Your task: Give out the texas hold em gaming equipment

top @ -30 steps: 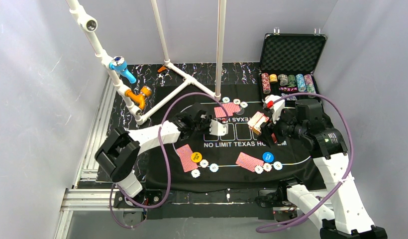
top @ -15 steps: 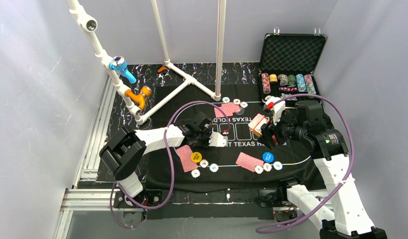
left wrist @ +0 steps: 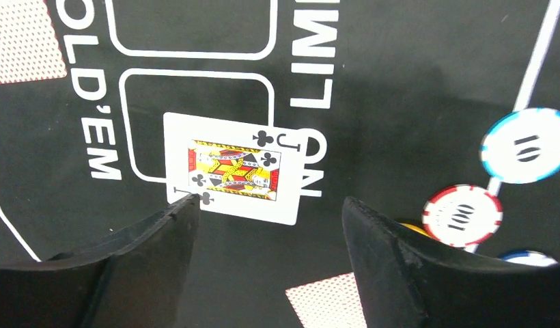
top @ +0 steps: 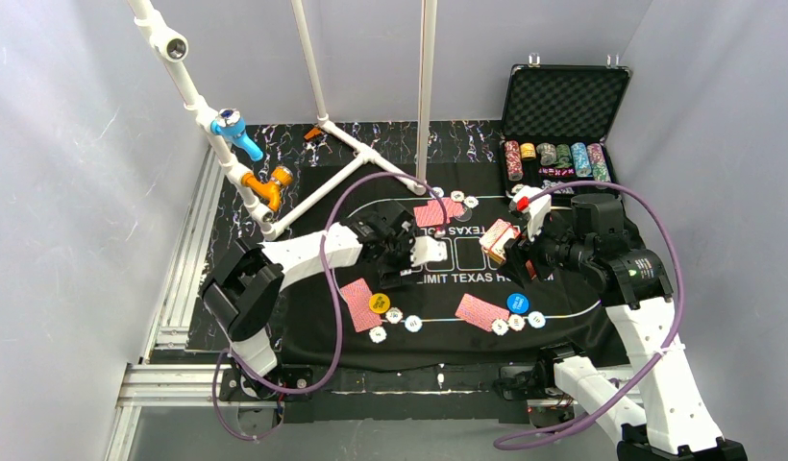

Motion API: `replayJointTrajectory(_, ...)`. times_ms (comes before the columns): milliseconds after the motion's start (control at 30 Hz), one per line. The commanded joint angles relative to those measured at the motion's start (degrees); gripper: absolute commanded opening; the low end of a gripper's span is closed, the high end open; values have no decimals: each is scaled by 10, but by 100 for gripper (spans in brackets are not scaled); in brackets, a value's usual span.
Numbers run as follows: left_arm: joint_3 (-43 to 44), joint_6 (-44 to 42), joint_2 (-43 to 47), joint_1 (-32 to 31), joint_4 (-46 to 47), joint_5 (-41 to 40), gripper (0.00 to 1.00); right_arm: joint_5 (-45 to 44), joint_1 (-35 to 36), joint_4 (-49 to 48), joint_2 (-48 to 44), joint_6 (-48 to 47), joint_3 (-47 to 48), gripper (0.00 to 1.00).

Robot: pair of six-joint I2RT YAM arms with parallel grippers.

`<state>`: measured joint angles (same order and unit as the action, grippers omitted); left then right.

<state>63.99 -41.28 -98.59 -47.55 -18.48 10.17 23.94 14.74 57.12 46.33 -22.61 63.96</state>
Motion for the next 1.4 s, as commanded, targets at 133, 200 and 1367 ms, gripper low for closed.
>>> replayJointTrajectory(133,200,191,37,35,-197,199,89,39,-2,-13,-14,-20,10,1)
replayJointTrajectory(200,255,239,23,35,-228,246,90,50,-2,-11,-15,-30,7,1)
replayJointTrajectory(1367,289,742,-78,41,-25,467,65,129,2,-9,38,-158,23,1)
